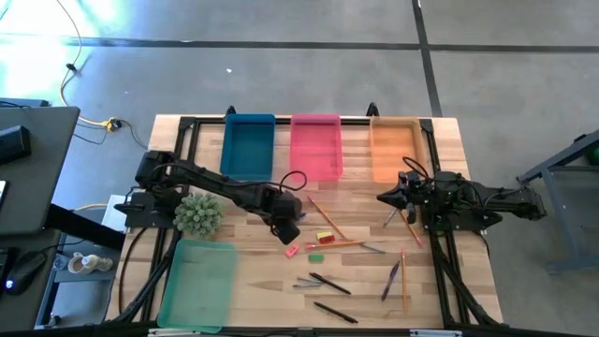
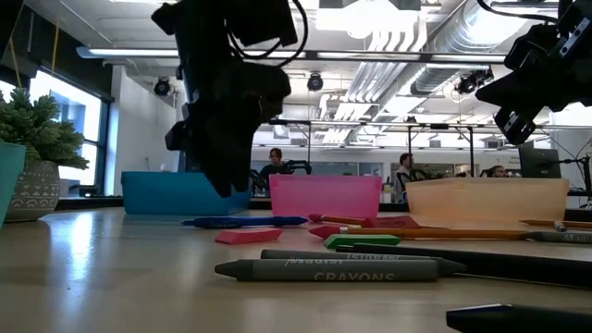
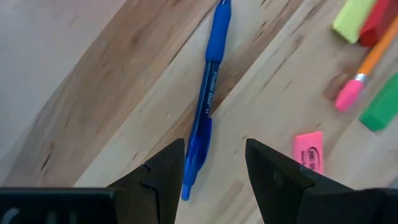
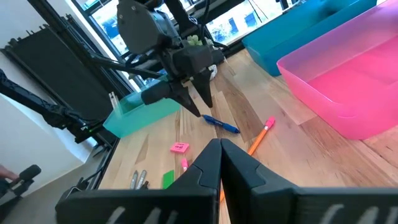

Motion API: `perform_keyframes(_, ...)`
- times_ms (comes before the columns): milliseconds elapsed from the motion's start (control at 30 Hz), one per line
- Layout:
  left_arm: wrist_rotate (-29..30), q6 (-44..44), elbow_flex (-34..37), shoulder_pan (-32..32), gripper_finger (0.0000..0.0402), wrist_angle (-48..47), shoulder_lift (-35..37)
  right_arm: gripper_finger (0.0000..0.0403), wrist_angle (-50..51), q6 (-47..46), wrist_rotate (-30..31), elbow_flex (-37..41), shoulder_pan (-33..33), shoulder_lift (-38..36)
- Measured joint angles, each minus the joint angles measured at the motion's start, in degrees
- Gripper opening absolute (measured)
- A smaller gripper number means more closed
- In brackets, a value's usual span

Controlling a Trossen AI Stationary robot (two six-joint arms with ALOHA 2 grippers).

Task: Sort crayons/erasers/pens/pencils in bins
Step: Put the blue pen into the blue bin

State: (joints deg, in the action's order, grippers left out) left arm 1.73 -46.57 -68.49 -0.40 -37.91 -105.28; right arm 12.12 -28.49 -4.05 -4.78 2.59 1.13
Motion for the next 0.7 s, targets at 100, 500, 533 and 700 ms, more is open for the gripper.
perform_keyframes(100, 0.0, 0.0, 0.0, 0.0, 0.016, 0.0, -1.2, 0.0, 0.0, 0.0, 0.0, 0.0, 0.0, 0.0)
perform_keyframes(500, 0.5, 1.7, 0.0, 0.0, 0.016, 0.0, -1.9, 0.0, 0.0, 0.0, 0.0, 0.0, 0.0, 0.0)
perform_keyframes(533, 0.5, 1.7, 0.0, 0.0, 0.016, 0.0, -1.9, 0.0, 0.0, 0.0, 0.0, 0.0, 0.0, 0.0)
perform_keyframes(700, 0.6, 2.7, 0.0, 0.0, 0.016, 0.0, -2.2, 0.0, 0.0, 0.0, 0.0, 0.0, 0.0, 0.0)
